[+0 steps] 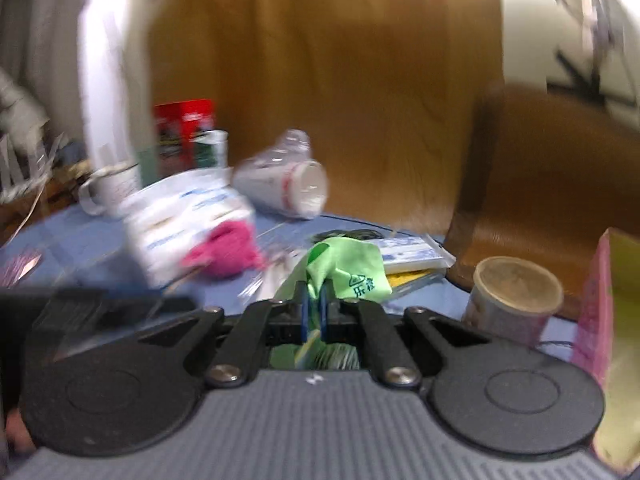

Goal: Organize soft objects
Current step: 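Grasp the green cloth with the right gripper, then carry the green cloth into the pink tin and release it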

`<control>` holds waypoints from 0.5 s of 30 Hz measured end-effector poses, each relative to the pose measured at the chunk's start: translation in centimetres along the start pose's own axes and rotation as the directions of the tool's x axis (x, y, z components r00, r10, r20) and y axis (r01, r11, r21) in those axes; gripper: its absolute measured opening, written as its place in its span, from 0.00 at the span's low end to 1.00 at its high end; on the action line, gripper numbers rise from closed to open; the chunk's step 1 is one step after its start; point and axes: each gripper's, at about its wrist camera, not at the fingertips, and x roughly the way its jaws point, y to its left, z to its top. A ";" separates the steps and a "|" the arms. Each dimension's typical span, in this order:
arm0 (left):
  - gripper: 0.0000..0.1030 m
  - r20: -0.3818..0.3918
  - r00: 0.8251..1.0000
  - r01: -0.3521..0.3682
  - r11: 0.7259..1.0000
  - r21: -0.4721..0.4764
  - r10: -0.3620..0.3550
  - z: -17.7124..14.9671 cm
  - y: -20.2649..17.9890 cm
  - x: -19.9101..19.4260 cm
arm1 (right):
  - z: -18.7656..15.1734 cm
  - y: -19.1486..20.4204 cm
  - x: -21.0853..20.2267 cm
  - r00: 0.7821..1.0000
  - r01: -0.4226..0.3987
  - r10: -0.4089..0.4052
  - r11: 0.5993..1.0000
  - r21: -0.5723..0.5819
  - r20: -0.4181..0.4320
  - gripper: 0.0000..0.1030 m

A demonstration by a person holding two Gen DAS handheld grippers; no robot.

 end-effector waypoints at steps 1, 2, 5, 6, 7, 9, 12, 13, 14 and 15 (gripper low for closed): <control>0.65 -0.020 0.999 0.030 1.000 -0.003 -0.030 0.0 0.0 0.1 | -0.9 0.7 -0.8 1.000 -0.019 0.019 1.000 -0.013 -0.019 0.08; 0.65 -0.043 0.997 0.063 0.998 -0.008 -0.064 -0.1 -0.1 0.2 | -1.9 1.3 -1.5 0.998 -0.048 0.047 0.999 -0.013 -0.046 0.08; 0.65 -0.112 0.978 0.170 0.984 -0.061 -0.176 -0.6 -0.7 0.1 | -4.2 2.5 -2.3 0.988 -0.114 0.112 0.993 -0.013 -0.109 0.08; 0.68 -0.125 0.969 0.203 0.976 -0.079 -0.212 -0.9 -1.0 -0.1 | -4.6 2.9 -2.3 0.988 -0.109 0.105 0.993 -0.032 -0.116 0.08; 0.69 -0.134 0.961 0.231 0.969 -0.088 -0.241 -1.1 -1.5 -0.4 | -4.9 3.2 -2.4 0.988 -0.102 0.096 0.994 -0.047 -0.118 0.08; 0.70 -0.160 0.954 0.245 0.967 -0.063 -0.252 -1.4 -2.9 -0.7 | -5.2 3.4 -2.5 0.988 -0.107 0.101 0.993 -0.050 -0.115 0.09; 0.50 -0.222 0.964 0.161 0.986 0.045 -0.147 -1.9 -5.5 -0.3 | -5.3 3.3 -2.4 0.989 -0.109 0.106 0.994 -0.025 -0.104 0.12; 0.45 -0.247 0.963 0.126 0.990 0.069 -0.105 -2.1 -5.9 0.1 | -5.2 3.1 -2.3 0.990 -0.102 0.100 0.995 -0.018 -0.099 0.13; 0.41 -0.270 0.960 0.096 0.992 0.078 -0.072 -2.4 -6.1 0.5 | -5.2 3.0 -2.0 0.991 -0.097 0.096 0.995 -0.013 -0.094 0.25; 0.41 -0.287 0.956 0.077 0.995 0.070 -0.054 -2.6 -6.1 0.9 | -5.3 3.0 -2.1 0.993 -0.087 0.086 0.996 -0.009 -0.086 0.34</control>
